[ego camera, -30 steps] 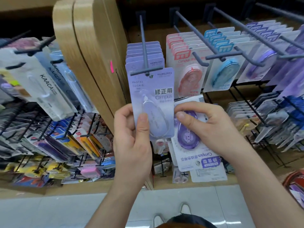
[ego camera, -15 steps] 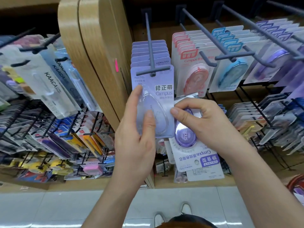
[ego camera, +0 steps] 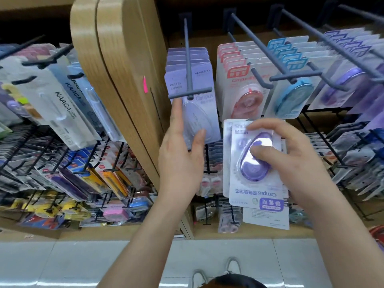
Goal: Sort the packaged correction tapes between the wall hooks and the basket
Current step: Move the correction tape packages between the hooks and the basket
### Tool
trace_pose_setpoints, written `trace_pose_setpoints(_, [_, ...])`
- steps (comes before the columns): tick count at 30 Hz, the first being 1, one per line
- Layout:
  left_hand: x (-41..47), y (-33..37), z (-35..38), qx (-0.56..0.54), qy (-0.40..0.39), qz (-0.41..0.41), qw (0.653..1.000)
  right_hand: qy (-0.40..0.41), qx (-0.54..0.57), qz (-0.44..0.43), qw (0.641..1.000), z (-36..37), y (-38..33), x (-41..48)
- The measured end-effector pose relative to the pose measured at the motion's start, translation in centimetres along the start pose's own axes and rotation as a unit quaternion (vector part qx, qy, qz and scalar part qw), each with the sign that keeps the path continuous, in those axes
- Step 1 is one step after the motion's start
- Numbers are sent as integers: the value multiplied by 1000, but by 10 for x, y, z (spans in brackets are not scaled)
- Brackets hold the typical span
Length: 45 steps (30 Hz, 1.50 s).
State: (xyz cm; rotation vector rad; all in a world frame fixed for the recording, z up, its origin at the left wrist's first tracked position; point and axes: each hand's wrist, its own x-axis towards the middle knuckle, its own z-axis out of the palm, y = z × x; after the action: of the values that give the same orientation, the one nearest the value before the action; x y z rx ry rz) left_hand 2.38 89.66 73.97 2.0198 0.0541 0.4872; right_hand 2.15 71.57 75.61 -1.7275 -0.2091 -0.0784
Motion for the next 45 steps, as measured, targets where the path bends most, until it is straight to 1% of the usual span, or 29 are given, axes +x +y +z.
trace_pose_setpoints(2, [4, 1, 1, 4, 4, -3, 1000, -13, 64, -2, 998, 0, 3, -3])
trace_pose_setpoints(4, [3, 1, -3, 15, -9, -9, 1000, -7, 132, 4, 991, 4, 7, -5])
trace_pose_setpoints(6, [-7, 1, -10, 50, -23, -24, 998, 21, 180, 11, 983, 11, 11, -5])
trace_pose_setpoints(8, [-24, 2, -16, 73, -22, -23, 997, 56, 196, 17, 979, 18, 14, -4])
trace_pose_setpoints(10, [-40, 3, -18, 29, -34, -3, 999, 83, 177, 14, 981, 24, 17, -4])
trace_pose_setpoints(11, [-46, 5, -17, -11, -63, -8, 998, 91, 164, 9, 982, 28, 18, -4])
trace_pose_setpoints(13, [-50, 8, -13, -99, -128, -52, 986, 98, 156, 5, 983, 35, 18, -5])
trace_pose_setpoints(14, [-50, 9, -11, -124, -135, -76, 980, 96, 158, 2, 983, 38, 17, -6])
trace_pose_setpoints(16, [-46, 9, -8, -145, -109, -107, 977, 76, 177, 6, 981, 41, 15, -8])
trace_pose_setpoints(18, [-43, 10, -7, -176, -82, -135, 972, 18, 197, 24, 980, 39, 13, -10])
trace_pose_setpoints(20, [-43, 10, -7, -175, -81, -138, 971, -28, 169, 20, 985, 34, 17, -11])
trace_pose_setpoints(23, [-44, 12, -5, -176, -81, -148, 970, -55, 120, 10, 991, 24, 21, -11])
trace_pose_setpoints(25, [-43, 11, -5, -216, -79, -164, 959, -56, 127, 17, 990, 17, 22, -10])
trace_pose_setpoints(27, [-42, 11, -5, -274, -77, -177, 942, -28, 156, 38, 987, 12, 20, -10])
trace_pose_setpoints(29, [-41, 12, -4, -305, -63, -181, 933, 2, 154, 56, 986, 11, 19, -11])
trace_pose_setpoints(32, [-44, 8, -2, -282, -36, -168, 944, 56, 157, 80, 983, 11, 26, -13])
trace_pose_setpoints(33, [-44, 7, -3, -258, -25, -150, 954, 73, 159, 84, 981, 10, 27, -14])
trace_pose_setpoints(35, [-47, 7, -6, -192, -12, -89, 977, 103, 149, 82, 980, 5, 27, -15])
trace_pose_setpoints(36, [-49, 9, -9, -165, -19, -58, 984, 118, 143, 78, 980, 2, 26, -15])
trace_pose_setpoints(38, [-54, 7, -14, -130, -61, -20, 989, 143, 132, 70, 978, -4, 24, -16])
trace_pose_setpoints(41, [-62, -1, -23, -70, -120, 4, 990, 158, 122, 44, 979, -12, 20, -17])
trace_pose_setpoints(45, [-62, -5, -35, -12, -116, 17, 993, 171, 128, 23, 977, -16, 12, -19])
